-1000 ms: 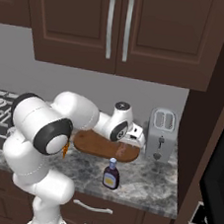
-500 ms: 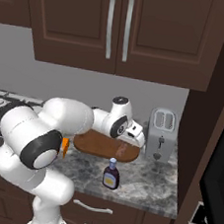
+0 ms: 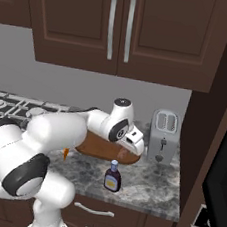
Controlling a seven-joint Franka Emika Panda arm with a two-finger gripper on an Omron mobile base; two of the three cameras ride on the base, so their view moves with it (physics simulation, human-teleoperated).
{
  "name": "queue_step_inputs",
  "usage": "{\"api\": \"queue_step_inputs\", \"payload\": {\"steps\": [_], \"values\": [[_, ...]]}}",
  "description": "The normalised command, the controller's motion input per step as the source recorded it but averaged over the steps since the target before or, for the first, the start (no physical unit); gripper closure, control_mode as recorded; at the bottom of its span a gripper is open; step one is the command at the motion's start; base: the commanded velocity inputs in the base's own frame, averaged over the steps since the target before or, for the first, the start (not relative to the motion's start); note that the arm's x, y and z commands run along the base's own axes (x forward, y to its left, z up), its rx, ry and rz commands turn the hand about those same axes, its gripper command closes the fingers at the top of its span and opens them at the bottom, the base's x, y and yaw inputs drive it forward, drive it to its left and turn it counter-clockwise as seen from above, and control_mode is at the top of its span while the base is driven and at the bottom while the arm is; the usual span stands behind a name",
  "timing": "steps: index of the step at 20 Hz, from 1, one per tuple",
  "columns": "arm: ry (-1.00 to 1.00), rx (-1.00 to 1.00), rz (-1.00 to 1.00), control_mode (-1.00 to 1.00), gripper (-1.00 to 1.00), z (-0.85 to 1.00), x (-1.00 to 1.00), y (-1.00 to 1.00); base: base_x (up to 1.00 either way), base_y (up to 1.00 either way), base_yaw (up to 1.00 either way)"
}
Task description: Retrieve the reheated potato from the microwave, then place the potato, cheese, and condiment on the cutting board.
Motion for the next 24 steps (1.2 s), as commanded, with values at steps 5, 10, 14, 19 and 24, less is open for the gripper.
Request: {"api": "queue_step_inputs", "payload": {"steps": [5, 10, 14, 19, 24], "values": [[-0.01, 0.01, -0.01, -1.0, -1.0, 0.14, -0.38, 0.0, 0.0, 0.0, 0.0], [-0.02, 0.0, 0.0, -1.0, -1.0, 0.13, -0.35, -0.01, 0.0, 0.0, 0.0], [-0.02, 0.0, 0.0, -1.0, -1.0, 0.03, -0.4, -0.02, 0.0, 0.0, 0.0], [-0.06, 0.0, 0.0, -1.0, -1.0, 0.0, -0.24, 0.0, 0.0, 0.0, 0.0], [-0.05, 0.0, -0.02, -1.0, -1.0, 0.02, -0.15, 0.0, 0.0, 0.0, 0.0]]}}
